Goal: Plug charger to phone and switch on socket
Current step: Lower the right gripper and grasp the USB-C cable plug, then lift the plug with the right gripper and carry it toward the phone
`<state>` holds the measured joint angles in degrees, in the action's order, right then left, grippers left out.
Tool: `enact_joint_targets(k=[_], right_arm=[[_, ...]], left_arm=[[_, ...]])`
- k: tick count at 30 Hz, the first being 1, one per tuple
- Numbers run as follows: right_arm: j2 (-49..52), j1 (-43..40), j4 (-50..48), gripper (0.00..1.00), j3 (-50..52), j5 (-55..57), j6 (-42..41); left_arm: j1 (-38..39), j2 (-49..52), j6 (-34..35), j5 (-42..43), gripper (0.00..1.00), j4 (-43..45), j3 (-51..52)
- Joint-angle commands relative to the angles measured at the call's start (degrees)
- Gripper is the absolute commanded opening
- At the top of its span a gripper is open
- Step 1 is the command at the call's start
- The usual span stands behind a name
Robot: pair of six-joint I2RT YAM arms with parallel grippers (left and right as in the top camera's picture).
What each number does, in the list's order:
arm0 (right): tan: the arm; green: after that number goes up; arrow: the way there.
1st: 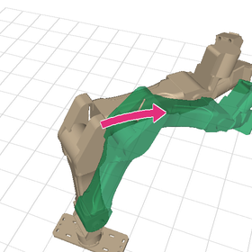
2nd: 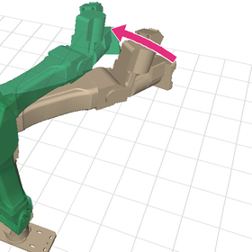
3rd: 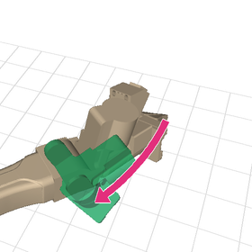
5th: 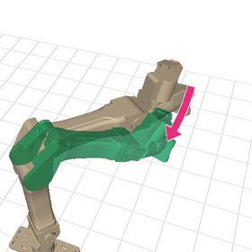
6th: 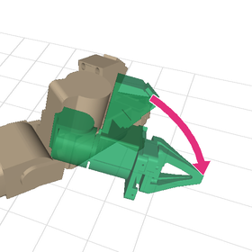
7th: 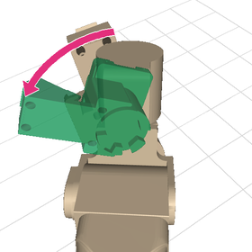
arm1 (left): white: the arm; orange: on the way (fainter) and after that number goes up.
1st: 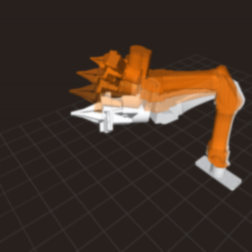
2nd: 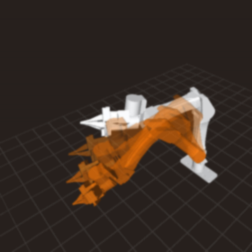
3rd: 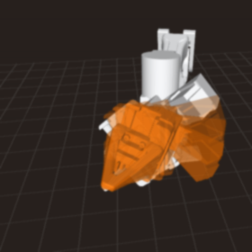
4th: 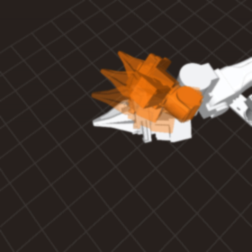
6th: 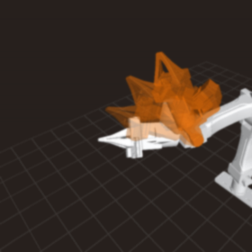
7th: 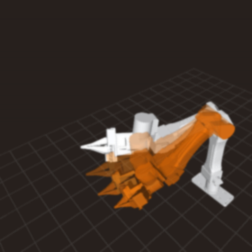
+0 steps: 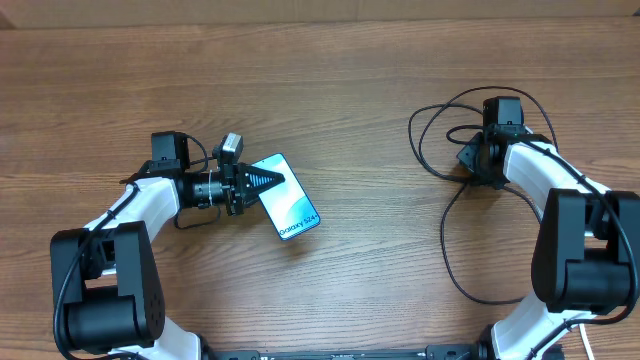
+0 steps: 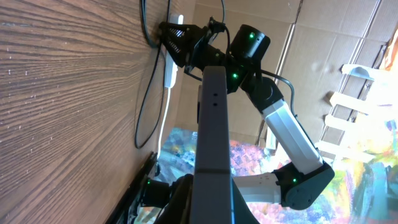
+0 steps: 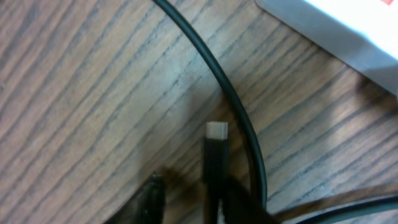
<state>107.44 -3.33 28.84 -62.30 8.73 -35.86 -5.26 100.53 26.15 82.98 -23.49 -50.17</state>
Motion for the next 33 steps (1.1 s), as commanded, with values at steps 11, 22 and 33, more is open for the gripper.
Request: enact_joint_targets(k=[11, 22, 33], right_arm=[[-0.79, -0.07, 5.51, 0.04, -6.88, 0.37, 3.41], [-14.14, 3.43, 21.94, 0.04, -18.03, -17.68, 17.18], [-23.26, 14.86, 42.38, 0.04, -17.46, -38.84, 32.13]], left_arm=[[0.0, -0.15, 0.85, 2.29, 0.04, 0.39, -0.57], [0.04, -0.15, 7.06, -1.05, 0.04, 2.89, -0.57], [0.2, -0.13, 46.25, 7.54, 0.04, 60.06, -3.06]])
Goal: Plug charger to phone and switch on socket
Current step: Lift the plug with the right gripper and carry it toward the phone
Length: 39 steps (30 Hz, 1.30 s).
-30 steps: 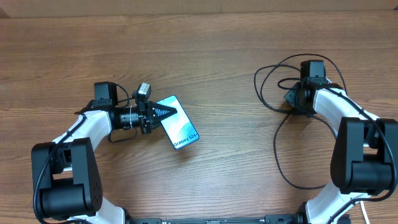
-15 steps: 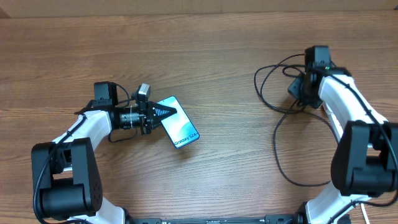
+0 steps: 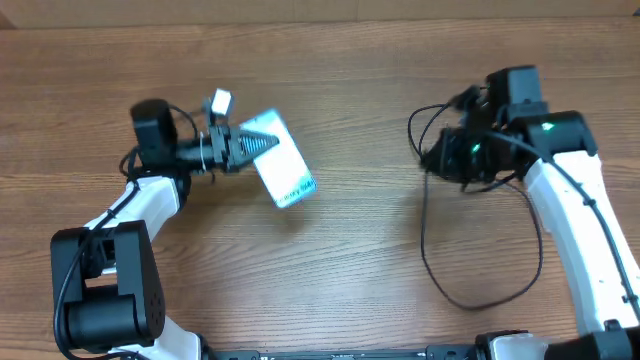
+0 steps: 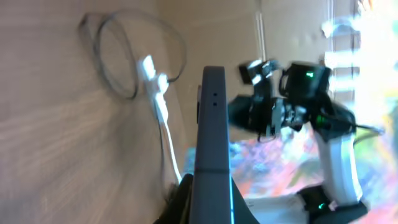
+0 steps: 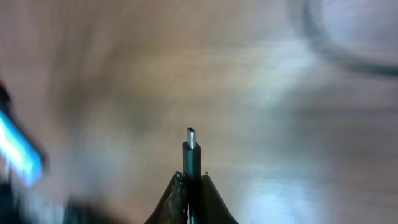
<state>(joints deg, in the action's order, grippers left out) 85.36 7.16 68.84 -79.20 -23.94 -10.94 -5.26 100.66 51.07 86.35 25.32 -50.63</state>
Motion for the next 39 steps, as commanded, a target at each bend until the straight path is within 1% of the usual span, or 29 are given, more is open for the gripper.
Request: enact_joint_targets(k=[1, 2, 4, 7, 9, 12, 15, 18, 21, 27, 32, 39], right_arm=[[-1.2, 6.36, 3.61, 0.04, -0.17, -6.27, 7.82], [-1.2, 8.44, 4.37, 0.04, 0.37, -6.36, 8.31], [-1.25, 12.37, 4.68, 0.04, 1.84, -7.21, 8.76], [-1.25, 17.33, 4.55, 0.04, 4.24, -10.88, 11.76], [-1.29, 19.32, 4.0, 0.04, 6.16, -11.82, 11.65], [-1.79, 20.17, -0.37, 0.04, 8.76, -14.38, 11.34], [-2.01, 20.61, -6.69, 0.04, 10.6, -19.78, 11.43], [-1.99, 21.62, -13.46, 0.04, 11.91, -21.84, 11.08], [-1.99, 22.91, -18.97, 0.04, 12.31, -22.69, 7.76], [-1.99, 25.16, -23.85, 0.04, 12.31, -25.51, 4.92], [-1.99, 25.0, -26.05, 0.04, 12.41, -27.45, 4.96], [-1.99, 24.96, -34.03, 0.04, 13.68, -31.67, 4.87]], left_arm=[[0.2, -0.26, 25.42, 4.2, 0.04, 17.0, -3.41], [0.2, -0.26, 28.3, 4.2, 0.04, 21.2, -4.2], [0.2, -0.26, 31.87, 4.2, 0.04, 24.87, -5.66], [0.2, -0.24, 31.87, 4.22, 0.04, 24.2, -6.54], [0.0, 0.02, 31.87, 4.22, 0.04, 24.15, -6.54], [0.17, 0.33, 31.8, 4.22, 0.04, 24.02, -6.54], [0.61, 0.33, 31.23, 4.2, 0.04, 24.04, -6.54], [1.07, 0.33, 31.21, 4.2, 0.04, 24.04, -6.54], [1.73, 0.33, 30.6, 4.2, 0.04, 24.04, -6.54], [1.92, 0.33, 29.7, 4.2, 0.04, 24.06, -6.54], [1.05, 0.33, 28.59, 4.2, 0.04, 24.3, -6.54], [-0.02, 0.33, 27.76, 4.2, 0.04, 24.46, -6.54]])
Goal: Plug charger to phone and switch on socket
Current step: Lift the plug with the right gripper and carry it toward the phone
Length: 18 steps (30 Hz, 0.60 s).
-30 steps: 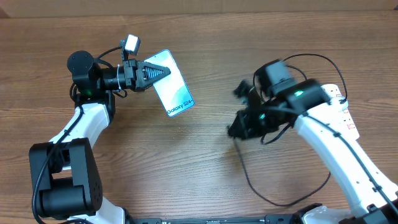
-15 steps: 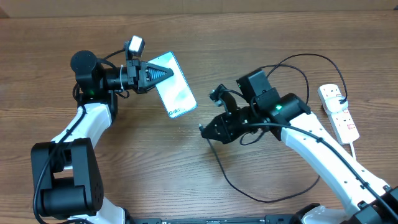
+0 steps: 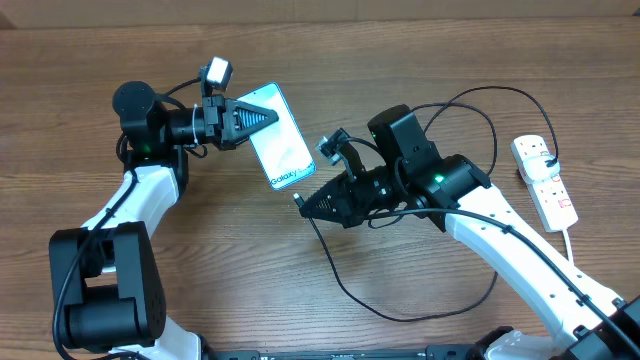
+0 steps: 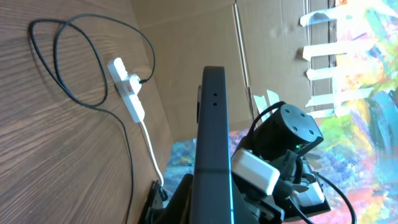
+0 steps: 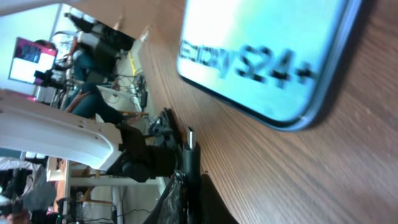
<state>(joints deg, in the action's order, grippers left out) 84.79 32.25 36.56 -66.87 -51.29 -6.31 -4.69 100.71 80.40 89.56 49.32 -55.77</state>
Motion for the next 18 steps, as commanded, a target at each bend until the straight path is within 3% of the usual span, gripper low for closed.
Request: enact_joint_targets(k=[1, 6, 10, 15, 18], right_arm=[[-1.38, -0.13, -2.21, 0.04, 1.84, -4.57, -0.22], [-1.38, -2.73, 0.11, 0.04, 3.56, -3.67, -0.87], [-2.38, -11.65, 9.77, 0.04, 3.54, -2.4, 2.89], [-8.39, -23.61, 29.79, 0.04, 3.76, -3.96, 18.4], [-15.65, -28.61, 35.1, 0.04, 6.27, -9.07, 24.92]], left_arm=[[-0.59, 0.28, -1.6, 0.98, 0.04, 0.46, -1.4], [-1.01, 0.28, -1.81, 0.98, 0.04, 0.52, -1.4], [-2.1, 0.28, -1.79, 0.98, 0.04, 0.5, -1.4], [-2.43, 0.28, -2.93, 0.98, 0.04, 0.5, -1.4], [-2.4, 0.28, -3.72, 0.98, 0.04, 0.48, -1.4]])
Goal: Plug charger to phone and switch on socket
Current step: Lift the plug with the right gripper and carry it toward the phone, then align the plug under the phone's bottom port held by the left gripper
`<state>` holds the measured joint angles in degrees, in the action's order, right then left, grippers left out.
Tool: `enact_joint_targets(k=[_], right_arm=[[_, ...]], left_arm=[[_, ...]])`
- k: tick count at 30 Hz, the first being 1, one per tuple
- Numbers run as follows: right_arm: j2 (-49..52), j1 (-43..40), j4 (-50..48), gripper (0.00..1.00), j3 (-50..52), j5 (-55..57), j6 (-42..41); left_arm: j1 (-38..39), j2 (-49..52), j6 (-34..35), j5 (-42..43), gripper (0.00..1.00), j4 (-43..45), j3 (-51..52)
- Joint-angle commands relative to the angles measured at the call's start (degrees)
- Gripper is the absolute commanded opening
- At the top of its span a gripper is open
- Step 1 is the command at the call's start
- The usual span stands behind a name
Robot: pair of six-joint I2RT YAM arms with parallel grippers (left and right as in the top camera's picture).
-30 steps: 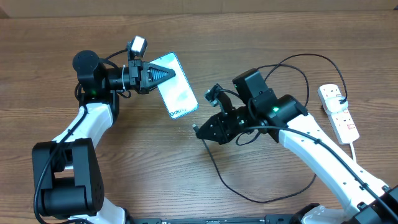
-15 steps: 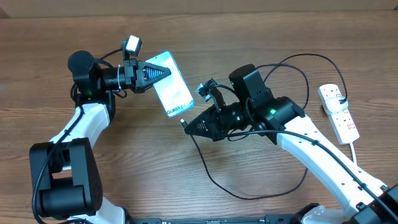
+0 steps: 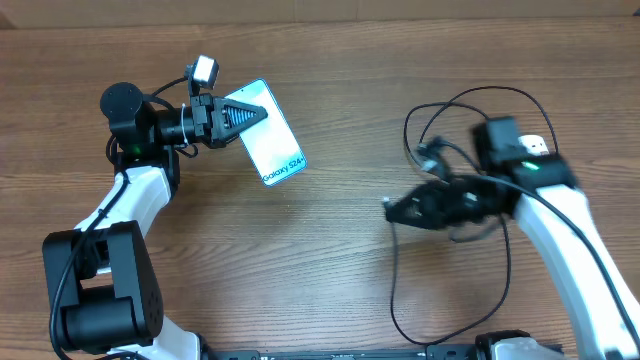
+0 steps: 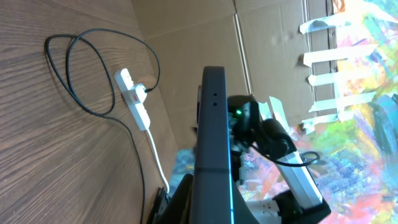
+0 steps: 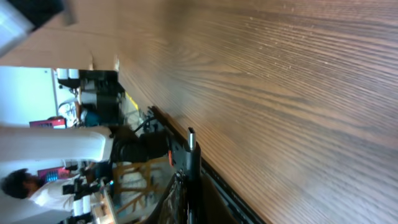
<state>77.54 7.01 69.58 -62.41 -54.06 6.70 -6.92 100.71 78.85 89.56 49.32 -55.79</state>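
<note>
My left gripper (image 3: 238,114) is shut on one end of the phone (image 3: 268,146) and holds it above the table, screen up. In the left wrist view the phone (image 4: 212,124) shows edge-on between the fingers. My right gripper (image 3: 402,210) is shut on the black charger plug (image 5: 191,149), whose metal tip points left towards the phone from well to its right. The plug's black cable (image 3: 452,108) loops back to the white socket strip (image 4: 133,99). In the overhead view my right arm mostly hides the strip.
A slack length of the cable (image 3: 398,300) hangs down to the table's front edge below my right gripper. Cardboard walls (image 4: 186,37) stand behind the far edge of the wooden table (image 3: 320,260).
My right gripper with the plug was just below the phone's lower end. It is now much farther right, away from the phone. The left gripper has shifted the phone slightly left.
At first the phone lay on the table in my left gripper, and my right gripper was at the plug lying on the table at the far right. Then both were lifted. The plug tip came close to the phone's lower end, and now it is apart again.
</note>
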Motion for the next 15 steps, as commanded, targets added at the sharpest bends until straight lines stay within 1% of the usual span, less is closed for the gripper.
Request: enact_joint_targets(k=[1, 3, 4, 5, 6, 8, 10, 13, 15], right_arm=[[-10.69, -4.31, 1.42, 0.04, 3.32, -7.54, 11.82], [-15.39, -5.62, -2.93, 0.04, 7.8, -11.17, 11.67], [-17.75, -5.9, -7.19, 0.04, 11.02, -13.6, 10.4], [-19.82, -5.92, -12.72, 0.04, 14.38, -15.5, 6.91], [-20.98, -5.9, -18.05, 0.04, 16.98, -16.39, 2.43], [-22.58, -5.38, -33.14, 0.04, 23.08, -16.52, -11.28], [-22.43, -4.02, -47.5, 0.04, 27.67, -16.55, -22.08], [-21.03, -0.13, -65.18, 0.04, 31.23, -15.8, -33.88], [-19.93, 3.37, -70.95, 0.04, 31.34, -13.7, -37.31]], left_arm=[[-0.17, 0.28, -2.14, 0.98, 0.04, 0.48, -1.38], [-0.15, 0.28, -2.1, 0.98, 0.05, 0.48, -1.38], [-0.13, 0.28, -2.05, 0.98, 0.04, 0.46, -1.38], [-0.11, 0.28, -1.86, 0.98, 0.04, 0.46, -1.38], [-0.02, 0.28, -1.51, 0.98, 0.04, 0.46, -1.38], [0.44, 0.28, -1.03, 0.98, 0.04, 0.46, -1.38], [1.01, 0.28, -1.07, 0.98, 0.04, 0.46, -1.38], [2.05, 0.28, -1.09, 0.98, 0.04, 0.48, -1.38], [2.56, 0.28, -1.11, 0.98, 0.04, 0.48, -1.38]])
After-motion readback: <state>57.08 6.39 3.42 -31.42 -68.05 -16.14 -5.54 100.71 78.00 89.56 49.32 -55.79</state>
